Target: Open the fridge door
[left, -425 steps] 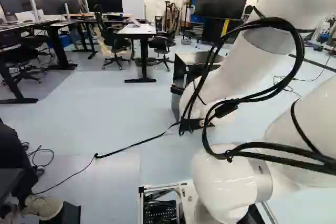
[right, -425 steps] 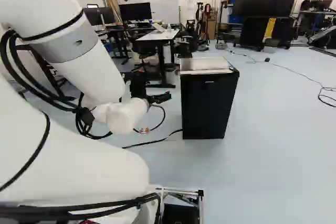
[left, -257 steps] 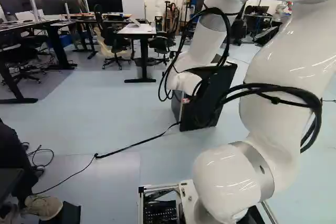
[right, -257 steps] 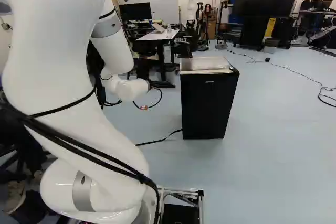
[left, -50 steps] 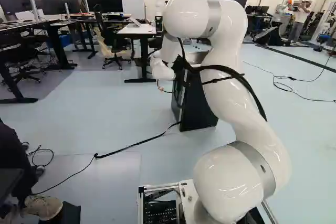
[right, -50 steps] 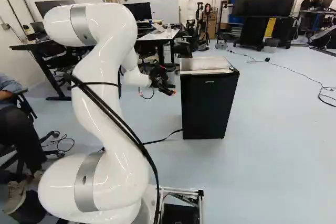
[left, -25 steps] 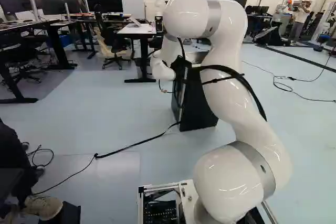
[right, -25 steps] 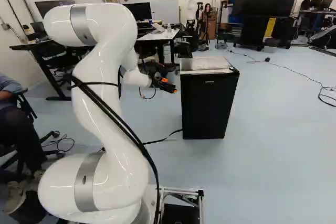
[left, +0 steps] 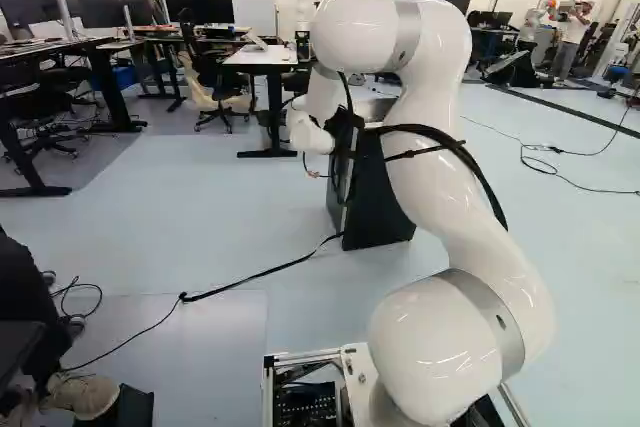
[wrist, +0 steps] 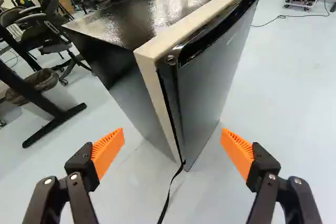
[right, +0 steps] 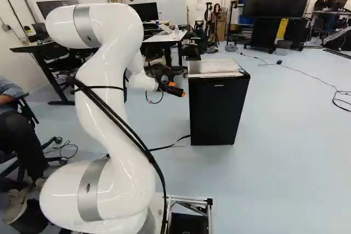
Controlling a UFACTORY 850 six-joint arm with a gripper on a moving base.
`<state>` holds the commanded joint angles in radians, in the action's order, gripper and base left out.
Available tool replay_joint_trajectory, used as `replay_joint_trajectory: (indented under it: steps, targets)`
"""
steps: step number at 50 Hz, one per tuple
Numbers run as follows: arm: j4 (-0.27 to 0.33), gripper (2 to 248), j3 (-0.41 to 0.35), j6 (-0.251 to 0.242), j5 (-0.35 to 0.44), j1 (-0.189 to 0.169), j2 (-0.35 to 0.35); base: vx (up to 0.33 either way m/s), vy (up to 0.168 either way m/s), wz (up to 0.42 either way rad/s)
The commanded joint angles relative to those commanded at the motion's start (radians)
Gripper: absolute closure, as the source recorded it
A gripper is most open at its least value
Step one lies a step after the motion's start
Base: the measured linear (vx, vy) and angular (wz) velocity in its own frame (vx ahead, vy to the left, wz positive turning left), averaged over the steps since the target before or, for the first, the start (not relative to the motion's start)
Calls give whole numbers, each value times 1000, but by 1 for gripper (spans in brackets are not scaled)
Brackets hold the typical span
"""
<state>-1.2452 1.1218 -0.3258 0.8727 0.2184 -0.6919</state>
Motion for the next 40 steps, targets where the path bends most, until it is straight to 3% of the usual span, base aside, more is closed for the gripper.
replay_joint_trajectory:
  steps: [40]
  targets:
    - [0,3,49,0,0,-37,-31,0,0,0]
